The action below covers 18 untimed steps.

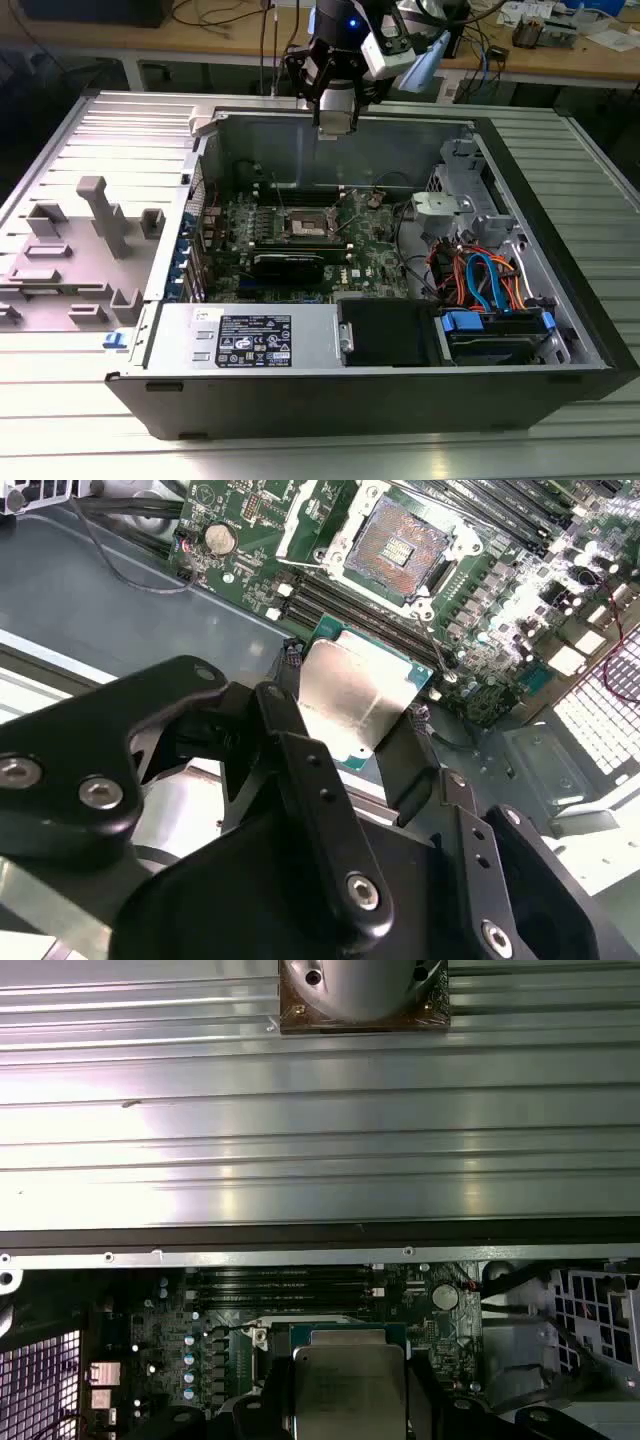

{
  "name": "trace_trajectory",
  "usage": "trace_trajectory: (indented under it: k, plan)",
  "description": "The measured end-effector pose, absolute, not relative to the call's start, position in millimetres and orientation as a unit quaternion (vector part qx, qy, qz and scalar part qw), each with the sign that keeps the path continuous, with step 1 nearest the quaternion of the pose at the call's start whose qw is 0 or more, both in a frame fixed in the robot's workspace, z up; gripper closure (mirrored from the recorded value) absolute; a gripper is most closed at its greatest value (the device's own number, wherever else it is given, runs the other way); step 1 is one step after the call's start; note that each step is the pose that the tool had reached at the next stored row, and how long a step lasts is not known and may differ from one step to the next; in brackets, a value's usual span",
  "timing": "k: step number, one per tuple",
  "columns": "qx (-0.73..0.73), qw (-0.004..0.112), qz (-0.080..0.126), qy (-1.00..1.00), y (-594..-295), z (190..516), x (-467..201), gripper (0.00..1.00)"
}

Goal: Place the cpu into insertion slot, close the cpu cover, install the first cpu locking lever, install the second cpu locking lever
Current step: 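Place the cpu into insertion slot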

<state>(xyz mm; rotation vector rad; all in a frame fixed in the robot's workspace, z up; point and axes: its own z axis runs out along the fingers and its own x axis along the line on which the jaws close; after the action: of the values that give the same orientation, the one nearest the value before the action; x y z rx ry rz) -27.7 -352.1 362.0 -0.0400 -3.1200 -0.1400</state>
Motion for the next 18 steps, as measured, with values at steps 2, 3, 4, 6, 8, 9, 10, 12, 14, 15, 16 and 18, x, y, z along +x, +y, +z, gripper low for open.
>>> trace_trajectory:
  k: [2,3,4,6,8,9,10,12,14,15,16,18]
  plan:
    - [-0.013,0.009,-0.045,-0.999,-352.1,362.0,-27.7,0.45]
    - [-0.013,0.009,-0.045,-0.999,-352.2,361.9,-27.7,0.45]
    - [-0.013,0.009,-0.045,-0.999,-352.4,361.9,-27.7,0.45]
    - [-0.013,0.009,-0.045,-0.999,-353.4,361.6,-27.7,0.45]
    - [-0.029,0.008,-0.044,-0.999,-353.9,361.1,-27.7,0.45]
    - [-0.037,0.008,-0.045,-0.998,-353.9,360.9,-27.7,0.45]
    - [-0.039,0.008,-0.045,-0.998,-353.9,360.9,-27.7,0.45]
    - [-0.039,0.008,-0.045,-0.998,-354.0,360.8,-27.7,0.45]
    - [-0.039,0.008,-0.045,-0.998,-354.3,360.8,-27.7,0.45]
    - [-0.039,0.008,-0.045,-0.998,-354.3,360.8,-27.7,0.45]
    - [-0.039,0.008,-0.045,-0.998,-354.3,360.9,-27.7,0.45]
    - [-0.039,0.008,-0.045,-0.998,-354.4,360.9,-27.7,0.45]
